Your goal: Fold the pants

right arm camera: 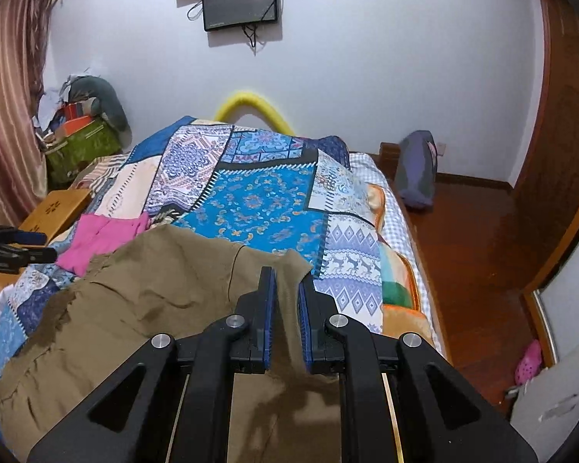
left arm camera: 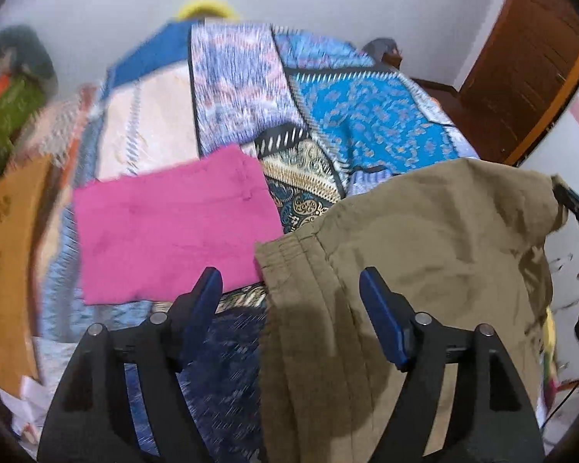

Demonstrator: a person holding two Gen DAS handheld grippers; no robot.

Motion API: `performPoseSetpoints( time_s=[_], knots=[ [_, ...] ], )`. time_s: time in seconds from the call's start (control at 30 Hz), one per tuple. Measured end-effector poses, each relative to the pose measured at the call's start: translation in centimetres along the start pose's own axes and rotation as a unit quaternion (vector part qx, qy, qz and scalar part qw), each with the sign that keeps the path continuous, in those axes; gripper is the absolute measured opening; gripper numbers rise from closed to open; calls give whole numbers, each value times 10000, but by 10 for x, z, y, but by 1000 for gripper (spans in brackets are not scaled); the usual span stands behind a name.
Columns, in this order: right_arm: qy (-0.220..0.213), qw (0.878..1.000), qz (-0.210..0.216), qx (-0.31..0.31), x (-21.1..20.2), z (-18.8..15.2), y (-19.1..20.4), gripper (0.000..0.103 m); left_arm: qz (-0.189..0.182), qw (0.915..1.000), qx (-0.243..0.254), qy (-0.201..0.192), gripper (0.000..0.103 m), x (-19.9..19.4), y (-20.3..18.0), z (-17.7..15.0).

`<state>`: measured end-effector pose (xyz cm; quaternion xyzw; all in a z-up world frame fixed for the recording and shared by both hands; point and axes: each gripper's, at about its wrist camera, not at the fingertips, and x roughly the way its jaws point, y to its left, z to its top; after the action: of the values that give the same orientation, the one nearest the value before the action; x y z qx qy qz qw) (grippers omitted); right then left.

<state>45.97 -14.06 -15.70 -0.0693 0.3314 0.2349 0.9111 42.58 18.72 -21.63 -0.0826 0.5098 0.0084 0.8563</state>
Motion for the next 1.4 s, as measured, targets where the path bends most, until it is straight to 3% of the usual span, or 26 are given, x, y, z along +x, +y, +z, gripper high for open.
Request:
performPoseSetpoints(
  time_s=[0.2,0.3,0.37,0.47,0.57,0.67,0.7,0.8,0.9,1.07,1.17,1.23,1.4],
  knots=[
    [245,9996,-125,-95,36,-7,-17,10,-413,9970,-484,430,74,60,17,16],
    [325,9994,-111,42,56,-12,-28,10,-578,9950,-527,629,74,77,17,18],
    [334,9993,-59,161,63,-16,-32,10,-565,9959,-446,550,73,79,15,18],
    [339,9992,-9,221,71,-20,-33,10,-541,9972,-341,385,64,76,12,23],
    [347,9990,28,280,72,-22,-35,10,-700,9960,-235,507,41,81,8,26],
    [308,9988,98,360,66,-20,-37,10,-557,9967,-65,590,38,83,0,27],
    [300,9989,111,350,63,-20,-36,10,-481,9974,-42,531,41,81,-1,26],
    [284,9993,90,206,55,-18,-30,10,-436,9971,-245,578,75,80,7,23],
    [299,9994,95,129,53,-17,-26,10,-718,9936,-564,667,78,82,20,13],
    [276,9994,142,171,55,-15,-23,10,-1324,9795,-1194,933,78,97,41,8],
    [301,9993,156,176,59,-16,-21,10,-1436,9807,-1026,844,58,94,37,9],
    [319,9993,132,155,62,-17,-21,10,-1233,9866,-797,717,49,87,30,10],
    [274,9994,58,204,56,-16,-21,10,-609,9975,-260,235,43,57,15,14]
  ],
)
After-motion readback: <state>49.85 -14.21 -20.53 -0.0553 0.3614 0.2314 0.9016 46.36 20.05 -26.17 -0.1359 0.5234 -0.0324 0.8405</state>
